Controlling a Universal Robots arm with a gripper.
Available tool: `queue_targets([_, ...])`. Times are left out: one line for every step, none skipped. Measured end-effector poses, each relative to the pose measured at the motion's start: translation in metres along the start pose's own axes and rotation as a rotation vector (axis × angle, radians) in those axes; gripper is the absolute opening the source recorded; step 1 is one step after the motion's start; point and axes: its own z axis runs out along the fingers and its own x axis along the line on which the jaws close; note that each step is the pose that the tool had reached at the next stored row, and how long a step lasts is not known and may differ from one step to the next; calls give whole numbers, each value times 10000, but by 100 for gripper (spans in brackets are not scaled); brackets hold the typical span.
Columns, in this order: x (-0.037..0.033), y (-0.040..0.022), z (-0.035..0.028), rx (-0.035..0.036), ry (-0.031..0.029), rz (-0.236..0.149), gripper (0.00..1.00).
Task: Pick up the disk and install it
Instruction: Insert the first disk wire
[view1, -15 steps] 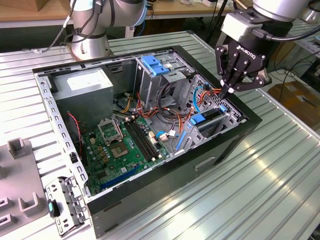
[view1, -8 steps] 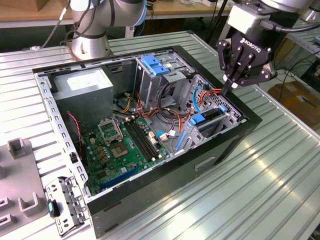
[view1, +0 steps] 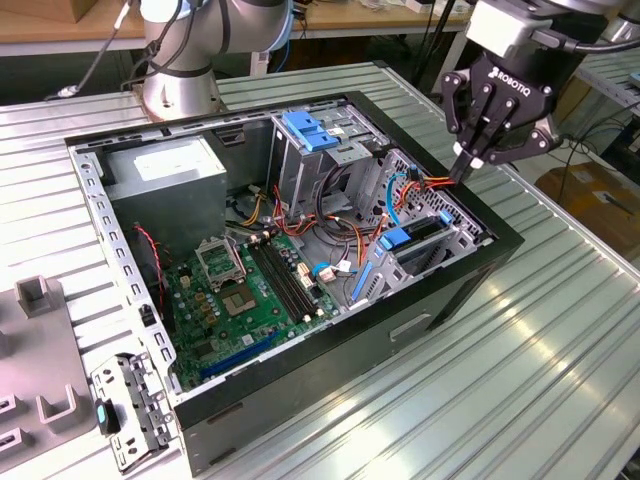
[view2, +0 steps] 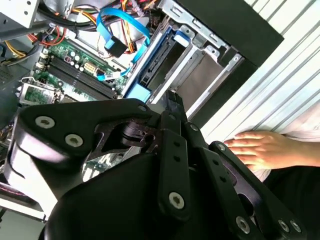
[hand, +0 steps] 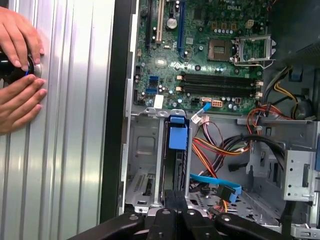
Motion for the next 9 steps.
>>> queue_targets([-5,-25,0,-1,-1,-19,11])
queue_targets([-9,-56,0,-2,0,-43,11])
queue_targets([-13,-79,0,-3,0,-61,11])
queue_targets([-20,-109,0,-2,0,-90,11])
queue_targets([-24,-126,-1,-2,0,-112,11])
queue_targets([-26,-137,-1,-2,1,-130,11])
queue_targets([-27,-145,-1,-1,1,-150,11])
queue_targets([-27,-146,-1,-1,0,-202,11])
queue_targets([-28,-146,-8,1,3,-289,11])
